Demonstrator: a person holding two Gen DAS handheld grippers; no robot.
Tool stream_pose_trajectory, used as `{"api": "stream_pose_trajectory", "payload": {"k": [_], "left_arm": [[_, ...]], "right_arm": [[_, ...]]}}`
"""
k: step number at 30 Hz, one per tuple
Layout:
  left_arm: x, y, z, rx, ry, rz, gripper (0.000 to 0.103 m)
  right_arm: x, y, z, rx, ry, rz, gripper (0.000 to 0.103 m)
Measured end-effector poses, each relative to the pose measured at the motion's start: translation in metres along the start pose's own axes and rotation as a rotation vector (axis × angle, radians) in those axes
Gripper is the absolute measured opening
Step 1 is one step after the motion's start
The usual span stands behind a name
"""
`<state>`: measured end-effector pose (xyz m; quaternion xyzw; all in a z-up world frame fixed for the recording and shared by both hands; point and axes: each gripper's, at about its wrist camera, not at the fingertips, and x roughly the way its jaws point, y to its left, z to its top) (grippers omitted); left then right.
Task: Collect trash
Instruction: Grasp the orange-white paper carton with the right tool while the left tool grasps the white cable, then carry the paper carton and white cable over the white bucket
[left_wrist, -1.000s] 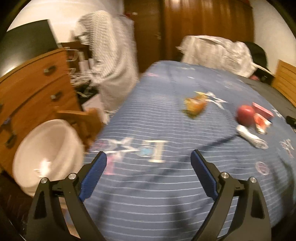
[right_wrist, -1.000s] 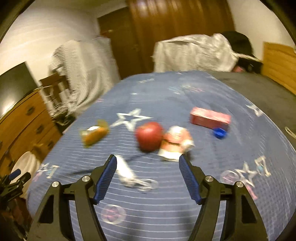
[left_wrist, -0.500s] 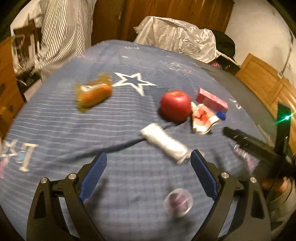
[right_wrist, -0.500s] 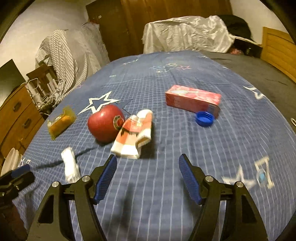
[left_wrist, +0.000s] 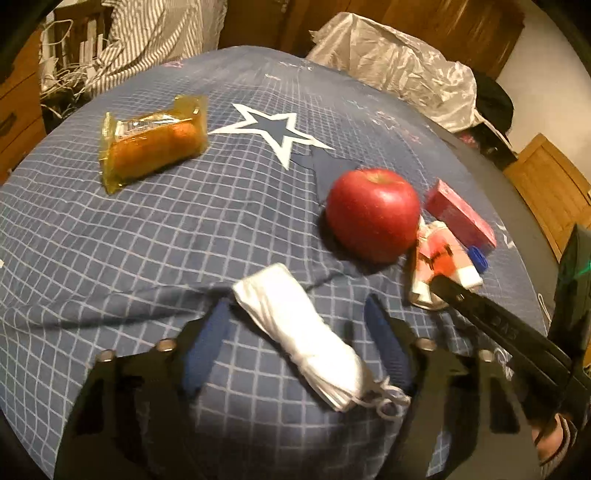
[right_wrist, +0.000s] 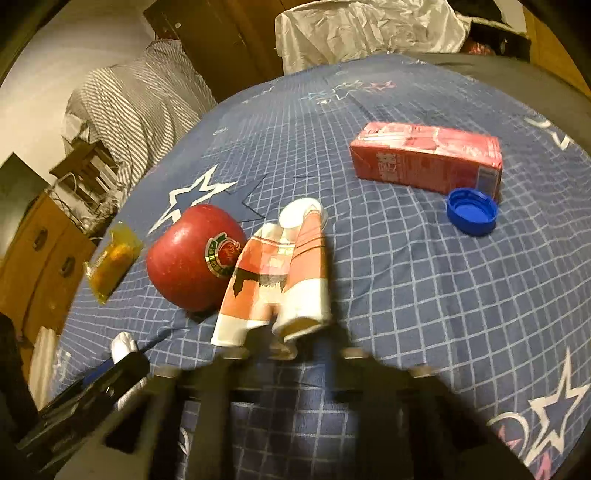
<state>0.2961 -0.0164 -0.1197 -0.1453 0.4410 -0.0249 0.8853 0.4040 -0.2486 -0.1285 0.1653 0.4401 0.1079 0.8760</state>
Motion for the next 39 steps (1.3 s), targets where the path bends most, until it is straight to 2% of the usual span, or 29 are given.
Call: {"api": "stream_pose_trajectory", "payload": {"k": [1, 4, 8, 15, 20, 24, 30, 35, 39], "left_arm": [[0.000, 0.002, 0.000, 0.001, -0.003, 0.008, 0.051], [-0.003, 0.012, 0.001, -0.015, -0.004, -0.013, 0.039], [-0.017, 0.024, -0.003, -0.030, 0.006, -0.044, 0.037], [-0.062, 0.053, -0.033, 0.049, -0.038, -0.002, 0.036], [-0.098, 0.081, -0.056, 0.077, -0.059, 0.034, 0.036], [-0.121, 0.085, -0.066, 0.122, -0.090, 0.059, 0.036], [-0.160, 0.099, -0.068, 0.166, -0.194, 0.134, 0.036], [-0.198, 0.140, -0.049, 0.132, -0.290, 0.223, 0.036], [-0.227, 0.187, -0.032, 0.098, -0.353, 0.311, 0.036]], "right_arm": [[0.001, 0.000, 0.000, 0.006, -0.007, 0.005, 0.011], [-0.001, 0.002, -0.001, 0.008, -0.036, 0.004, 0.009], [-0.017, 0.006, -0.007, 0.010, -0.102, 0.025, 0.009], [-0.062, 0.021, -0.048, -0.031, -0.135, 0.061, 0.009], [-0.099, 0.028, -0.105, -0.067, -0.095, 0.095, 0.009], [-0.112, 0.046, -0.138, -0.082, -0.058, 0.129, 0.009], [-0.119, 0.115, -0.160, -0.223, -0.031, 0.177, 0.009], [-0.124, 0.179, -0.152, -0.333, -0.048, 0.213, 0.009], [-0.125, 0.248, -0.142, -0.439, -0.068, 0.261, 0.009]]}}
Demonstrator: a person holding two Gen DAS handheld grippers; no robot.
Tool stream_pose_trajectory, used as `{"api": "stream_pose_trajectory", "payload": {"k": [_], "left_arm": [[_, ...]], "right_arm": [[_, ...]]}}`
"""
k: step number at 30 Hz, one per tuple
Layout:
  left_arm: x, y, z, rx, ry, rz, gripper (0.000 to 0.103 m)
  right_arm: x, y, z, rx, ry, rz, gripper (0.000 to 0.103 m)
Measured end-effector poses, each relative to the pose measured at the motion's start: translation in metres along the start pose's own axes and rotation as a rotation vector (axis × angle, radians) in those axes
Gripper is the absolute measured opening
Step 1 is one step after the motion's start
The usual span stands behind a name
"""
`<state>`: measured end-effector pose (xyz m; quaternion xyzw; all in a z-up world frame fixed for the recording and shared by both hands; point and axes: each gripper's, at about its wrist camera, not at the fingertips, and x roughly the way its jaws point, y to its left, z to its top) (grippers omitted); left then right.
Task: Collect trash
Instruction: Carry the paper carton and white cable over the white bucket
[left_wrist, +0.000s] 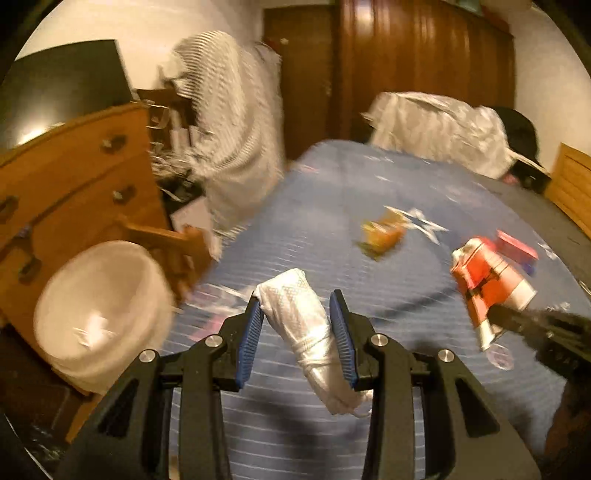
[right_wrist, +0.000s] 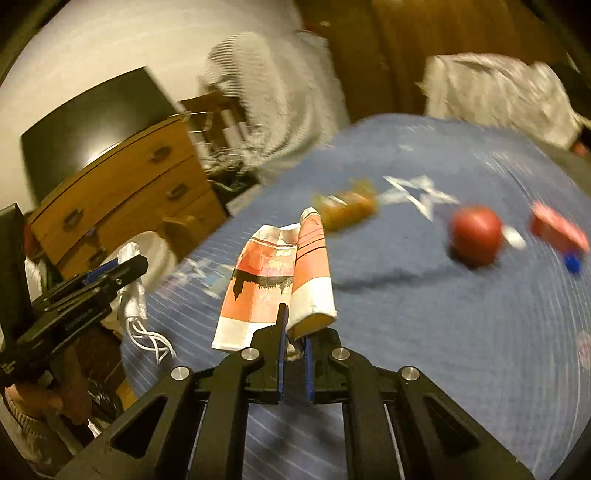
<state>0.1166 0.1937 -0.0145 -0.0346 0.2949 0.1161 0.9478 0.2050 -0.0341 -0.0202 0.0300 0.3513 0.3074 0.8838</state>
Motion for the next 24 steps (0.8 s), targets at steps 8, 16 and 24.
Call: {"api": "stream_pose_trajectory", "payload": {"k": [8, 16, 24], "left_arm": [[-0.013, 0.112, 0.037, -0.112, -0.048, 0.070, 0.036], [-0.028, 0.198, 0.060, -0.174, -0.094, 0.190, 0.036], [-0.022, 0.246, 0.059, -0.162, -0.049, 0.276, 0.036]], "right_arm": [[0.043, 0.102, 0.070, -0.129, -0.003, 0.095, 0.009], [0.097, 0.206, 0.111, -0.260, 0.041, 0.168, 0.009], [0.146, 0.297, 0.140, -0.375, 0.078, 0.213, 0.009]]}}
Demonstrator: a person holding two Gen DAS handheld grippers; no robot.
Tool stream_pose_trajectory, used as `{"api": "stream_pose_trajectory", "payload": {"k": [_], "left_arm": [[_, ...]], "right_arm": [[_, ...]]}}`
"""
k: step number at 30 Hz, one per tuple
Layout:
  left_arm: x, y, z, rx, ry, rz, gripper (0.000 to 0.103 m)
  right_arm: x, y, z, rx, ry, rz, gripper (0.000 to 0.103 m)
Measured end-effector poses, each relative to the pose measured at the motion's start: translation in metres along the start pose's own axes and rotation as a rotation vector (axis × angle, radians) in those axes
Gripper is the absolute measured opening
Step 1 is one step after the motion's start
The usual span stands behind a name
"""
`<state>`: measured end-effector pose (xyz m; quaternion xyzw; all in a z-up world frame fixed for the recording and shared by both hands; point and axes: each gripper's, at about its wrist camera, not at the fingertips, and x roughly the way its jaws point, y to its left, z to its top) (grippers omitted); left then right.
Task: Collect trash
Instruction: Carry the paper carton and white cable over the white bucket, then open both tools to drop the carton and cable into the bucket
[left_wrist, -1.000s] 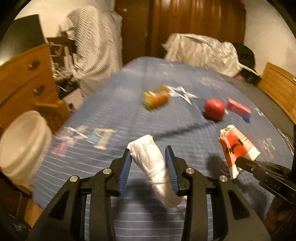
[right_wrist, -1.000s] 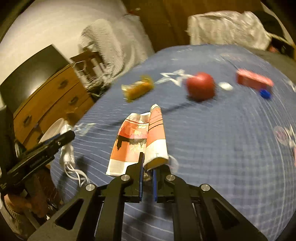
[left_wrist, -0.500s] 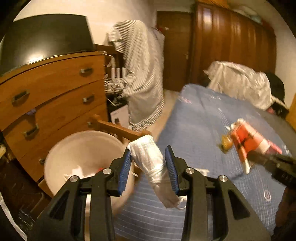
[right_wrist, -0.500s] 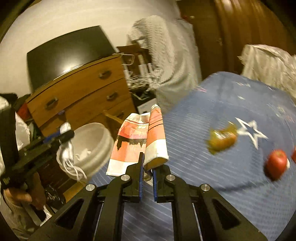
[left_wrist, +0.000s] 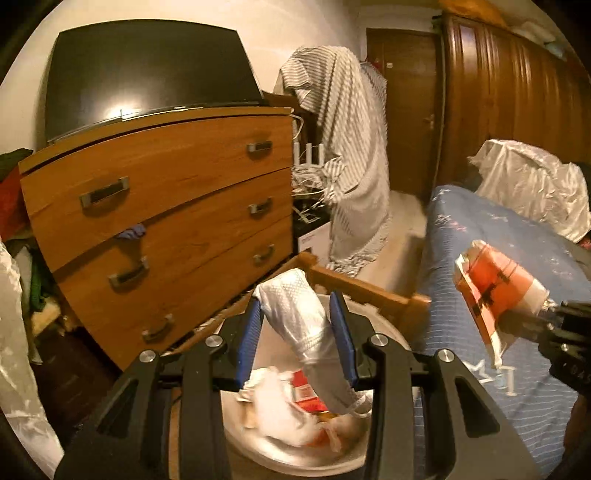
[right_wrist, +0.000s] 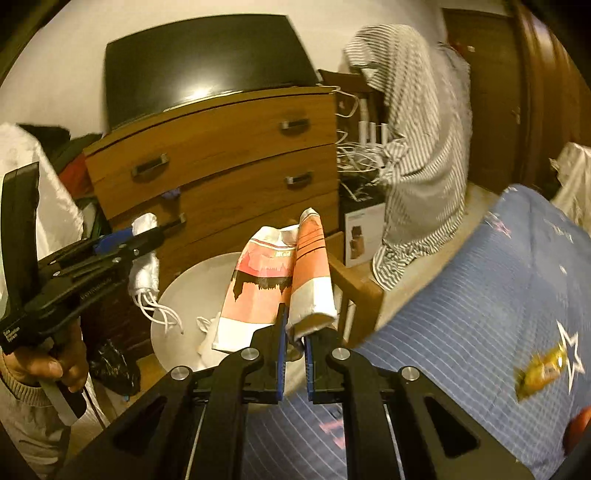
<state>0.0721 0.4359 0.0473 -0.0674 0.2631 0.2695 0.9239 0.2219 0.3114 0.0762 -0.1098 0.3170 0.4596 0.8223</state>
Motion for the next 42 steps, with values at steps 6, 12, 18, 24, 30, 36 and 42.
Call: {"api": "stream_pose_trajectory", "payload": {"k": [6, 12, 18, 24, 30, 36, 42], "left_arm": [[0.023, 0.012, -0.010, 0.032, 0.041, 0.042, 0.036], [0.038, 0.008, -0.021, 0.081, 0.054, 0.062, 0.036], [0.047, 0.013, -0.026, 0.080, 0.074, 0.052, 0.036], [0.054, 0.013, -0.030, 0.083, 0.091, 0.047, 0.036], [0.059, 0.015, -0.033, 0.070, 0.104, 0.057, 0.059], [0.062, 0.012, -0.037, 0.075, 0.118, 0.057, 0.067], [0.055, 0.007, -0.040, 0.054, 0.125, 0.056, 0.077]], "right_arm": [[0.039, 0.026, 0.008, -0.032, 0.051, 0.007, 0.009], [0.064, 0.037, -0.003, -0.058, 0.098, 0.008, 0.009], [0.079, 0.043, -0.006, -0.085, 0.121, -0.002, 0.009], [0.086, 0.046, -0.006, -0.099, 0.131, -0.005, 0.009], [0.090, 0.047, -0.005, -0.114, 0.139, -0.026, 0.015], [0.089, 0.039, -0.008, -0.102, 0.134, -0.030, 0.017], [0.080, 0.031, -0.013, -0.084, 0.124, -0.036, 0.017]]}}
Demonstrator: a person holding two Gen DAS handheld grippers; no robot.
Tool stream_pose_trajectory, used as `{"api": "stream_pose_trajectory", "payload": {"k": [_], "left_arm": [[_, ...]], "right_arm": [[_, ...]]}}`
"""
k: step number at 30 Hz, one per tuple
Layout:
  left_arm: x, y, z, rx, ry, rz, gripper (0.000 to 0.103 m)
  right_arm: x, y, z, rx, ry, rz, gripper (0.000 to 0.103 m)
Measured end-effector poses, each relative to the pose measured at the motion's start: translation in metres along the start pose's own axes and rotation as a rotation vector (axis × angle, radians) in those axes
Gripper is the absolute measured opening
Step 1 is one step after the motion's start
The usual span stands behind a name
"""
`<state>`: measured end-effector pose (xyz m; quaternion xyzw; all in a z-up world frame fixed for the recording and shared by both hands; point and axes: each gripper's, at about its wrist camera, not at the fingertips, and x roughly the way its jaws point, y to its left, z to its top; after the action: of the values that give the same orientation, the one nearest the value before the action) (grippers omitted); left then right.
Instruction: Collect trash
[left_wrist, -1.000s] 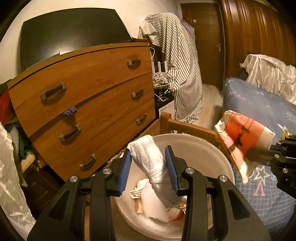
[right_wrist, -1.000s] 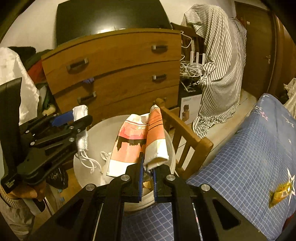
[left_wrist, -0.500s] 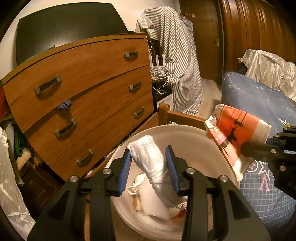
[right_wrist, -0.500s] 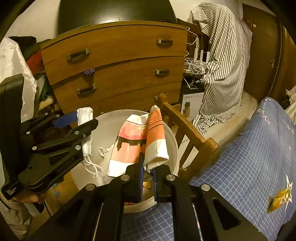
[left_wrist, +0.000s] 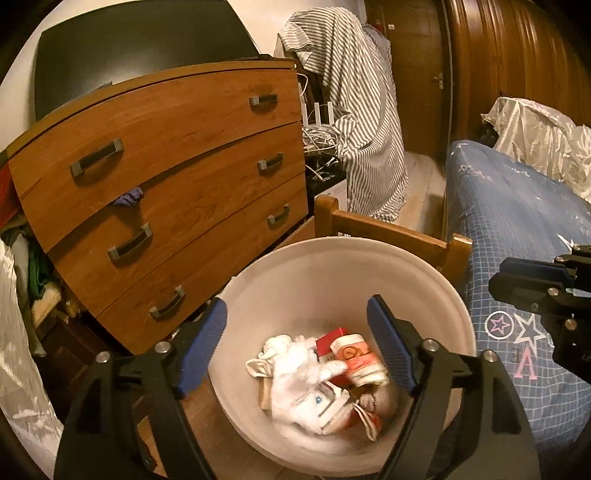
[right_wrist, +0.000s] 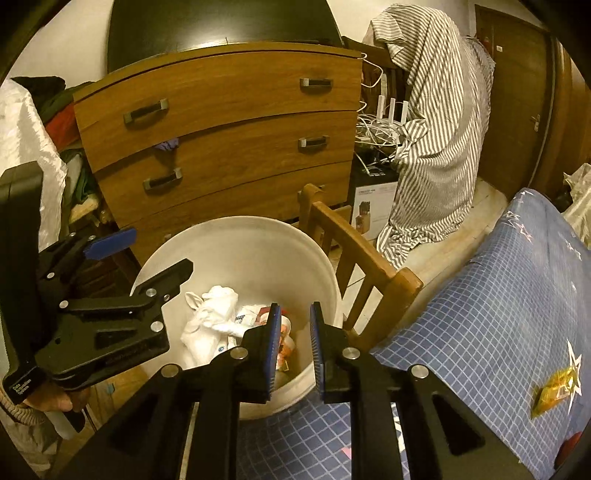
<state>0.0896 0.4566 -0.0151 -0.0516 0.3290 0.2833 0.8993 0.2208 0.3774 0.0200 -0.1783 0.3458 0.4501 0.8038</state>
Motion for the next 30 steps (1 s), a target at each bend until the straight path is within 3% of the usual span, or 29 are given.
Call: {"api": "stream_pose_trajectory", "payload": {"k": [4, 6, 9, 12, 25, 30], "left_arm": [[-0.009, -0.006, -0.005, -0.012, 0.020, -0.010, 0.084], [-0.014, -0.012, -0.007, -0.009, 0.027, -0.011, 0.089], [-0.019, -0.018, -0.009, -0.009, 0.044, -0.011, 0.093], [-0.021, -0.021, -0.010, -0.015, 0.064, 0.007, 0.097], [-0.017, -0.028, -0.016, -0.028, 0.143, 0.048, 0.097], [-0.023, -0.027, -0.019, -0.040, 0.087, 0.077, 0.097]], "right_arm": [[-0.011, -0.003, -0.009, -0.006, 0.004, -0.020, 0.019], [-0.016, -0.005, -0.013, -0.004, 0.007, -0.034, 0.040], [-0.025, -0.008, -0.018, 0.015, 0.004, -0.044, 0.060], [-0.034, -0.014, -0.021, 0.045, 0.008, -0.048, 0.072], [-0.058, -0.038, -0.043, 0.143, 0.002, -0.027, 0.080], [-0.068, -0.042, -0.055, 0.174, -0.011, -0.016, 0.082]]}}
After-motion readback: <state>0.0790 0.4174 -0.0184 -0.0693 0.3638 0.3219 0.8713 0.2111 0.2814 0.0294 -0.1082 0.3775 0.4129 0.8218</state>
